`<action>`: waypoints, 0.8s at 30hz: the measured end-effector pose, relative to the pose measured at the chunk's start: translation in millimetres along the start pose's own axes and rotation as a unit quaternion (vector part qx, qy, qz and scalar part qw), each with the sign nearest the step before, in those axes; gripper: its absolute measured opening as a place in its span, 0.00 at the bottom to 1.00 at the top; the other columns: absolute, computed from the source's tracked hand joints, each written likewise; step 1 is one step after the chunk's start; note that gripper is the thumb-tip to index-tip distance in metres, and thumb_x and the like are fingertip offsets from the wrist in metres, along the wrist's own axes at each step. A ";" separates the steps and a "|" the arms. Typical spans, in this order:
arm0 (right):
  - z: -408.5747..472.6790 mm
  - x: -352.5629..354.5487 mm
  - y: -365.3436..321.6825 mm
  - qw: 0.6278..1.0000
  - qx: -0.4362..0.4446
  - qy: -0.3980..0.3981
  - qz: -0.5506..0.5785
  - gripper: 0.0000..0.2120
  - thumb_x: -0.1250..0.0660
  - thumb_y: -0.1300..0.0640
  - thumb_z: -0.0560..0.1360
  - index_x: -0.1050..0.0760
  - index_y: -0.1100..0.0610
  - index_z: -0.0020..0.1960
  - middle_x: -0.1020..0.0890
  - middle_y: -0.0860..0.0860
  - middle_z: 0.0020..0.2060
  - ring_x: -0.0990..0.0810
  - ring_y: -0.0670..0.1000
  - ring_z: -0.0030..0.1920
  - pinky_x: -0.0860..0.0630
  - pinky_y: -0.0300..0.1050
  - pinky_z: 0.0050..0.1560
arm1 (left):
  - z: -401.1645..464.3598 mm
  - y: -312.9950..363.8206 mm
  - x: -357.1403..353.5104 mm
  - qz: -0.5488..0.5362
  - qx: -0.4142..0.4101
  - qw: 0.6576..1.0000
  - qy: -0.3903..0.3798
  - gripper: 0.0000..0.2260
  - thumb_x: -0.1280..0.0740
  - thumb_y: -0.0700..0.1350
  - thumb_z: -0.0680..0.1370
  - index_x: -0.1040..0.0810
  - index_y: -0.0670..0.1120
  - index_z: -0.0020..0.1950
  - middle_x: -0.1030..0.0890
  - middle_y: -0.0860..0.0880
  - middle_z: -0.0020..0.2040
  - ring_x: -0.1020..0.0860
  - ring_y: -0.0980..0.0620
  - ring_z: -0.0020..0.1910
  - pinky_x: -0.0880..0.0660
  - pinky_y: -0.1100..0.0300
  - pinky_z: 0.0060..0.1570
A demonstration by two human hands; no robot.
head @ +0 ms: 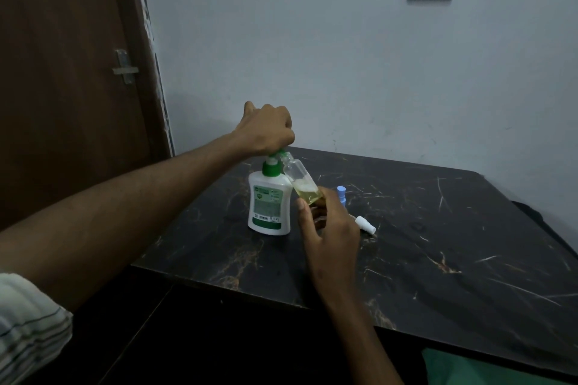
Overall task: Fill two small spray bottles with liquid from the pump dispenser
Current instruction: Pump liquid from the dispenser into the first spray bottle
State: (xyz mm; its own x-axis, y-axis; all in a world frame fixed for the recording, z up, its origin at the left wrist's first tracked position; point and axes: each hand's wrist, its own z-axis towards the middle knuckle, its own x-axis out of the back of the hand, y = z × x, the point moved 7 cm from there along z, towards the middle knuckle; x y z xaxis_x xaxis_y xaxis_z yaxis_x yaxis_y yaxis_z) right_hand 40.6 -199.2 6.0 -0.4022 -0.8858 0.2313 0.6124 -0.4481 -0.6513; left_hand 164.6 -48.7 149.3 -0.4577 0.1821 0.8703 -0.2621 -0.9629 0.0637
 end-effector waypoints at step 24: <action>-0.3 0.3 0.2 1.000 0.001 0.005 -0.004 0.11 0.34 0.46 0.83 0.23 0.51 0.60 0.18 0.44 0.46 0.20 0.42 0.45 0.24 0.36 0.44 | -2.1 4.3 3.6 0.023 -0.026 0.999 -0.019 0.04 0.40 0.48 0.67 0.28 0.49 0.36 0.20 0.48 0.36 0.22 0.46 0.39 0.37 0.42 0.61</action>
State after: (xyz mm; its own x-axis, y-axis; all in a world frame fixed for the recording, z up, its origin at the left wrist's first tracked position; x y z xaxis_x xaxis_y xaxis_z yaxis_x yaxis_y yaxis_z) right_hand 40.4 -199.4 5.8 -0.4148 -0.8805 0.2292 0.6096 -0.4560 -0.6484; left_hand 160.0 -51.8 151.7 -0.4379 0.1296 0.8896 -0.2853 -0.9584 -0.0008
